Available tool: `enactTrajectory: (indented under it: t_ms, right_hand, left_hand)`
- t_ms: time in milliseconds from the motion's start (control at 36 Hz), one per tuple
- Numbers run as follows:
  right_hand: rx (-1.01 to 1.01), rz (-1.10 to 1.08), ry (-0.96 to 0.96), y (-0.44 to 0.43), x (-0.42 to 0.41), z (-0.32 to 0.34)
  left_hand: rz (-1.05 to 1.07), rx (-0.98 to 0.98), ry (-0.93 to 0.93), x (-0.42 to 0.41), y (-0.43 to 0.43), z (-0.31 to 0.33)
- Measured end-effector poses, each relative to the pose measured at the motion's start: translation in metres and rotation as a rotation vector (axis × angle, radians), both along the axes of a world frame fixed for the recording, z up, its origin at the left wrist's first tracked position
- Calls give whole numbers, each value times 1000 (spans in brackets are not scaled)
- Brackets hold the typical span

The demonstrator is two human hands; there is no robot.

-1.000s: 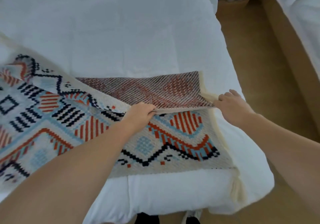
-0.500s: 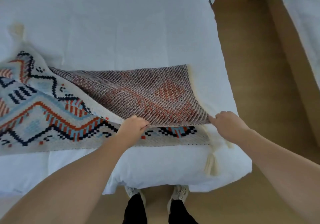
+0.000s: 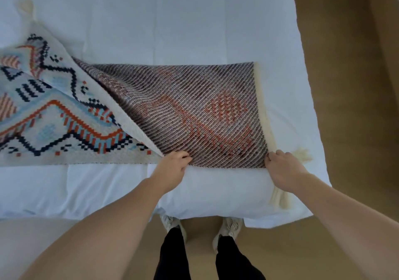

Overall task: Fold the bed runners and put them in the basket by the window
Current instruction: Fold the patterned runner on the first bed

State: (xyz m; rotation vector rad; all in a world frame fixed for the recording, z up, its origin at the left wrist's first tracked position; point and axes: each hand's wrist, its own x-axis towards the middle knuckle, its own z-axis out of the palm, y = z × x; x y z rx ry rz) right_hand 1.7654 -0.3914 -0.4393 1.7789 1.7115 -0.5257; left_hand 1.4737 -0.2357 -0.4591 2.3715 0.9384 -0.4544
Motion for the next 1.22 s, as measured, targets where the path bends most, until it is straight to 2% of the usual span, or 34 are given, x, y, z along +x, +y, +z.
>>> enactTrajectory:
  t_ms: [139,306,361,444,639,972,1222]
  right_hand:
    - [19,-27,57,18,-15,39]
    - [144,-94,148,60,-60,117]
    - [196,-88,173,75,-94,153]
    - [204,-100,194,88,-116,174]
    - [351,-43,207,131,-213,237]
    - [377,1,204,196,-392,262]
    - [346,-23,248,234,-422,253]
  left_hand:
    - [141,-37,-41,-21,1,38]
    - [343,-3,-78,-71,8,122]
    - [394,47,-105,-110,6,158]
    - [424,37,-86,-130,8,173]
    - [522,75,-112,-241,38,231]
    - [497,169,-143,-406,100,277]
    - [474,151,-136,-421,145,274]
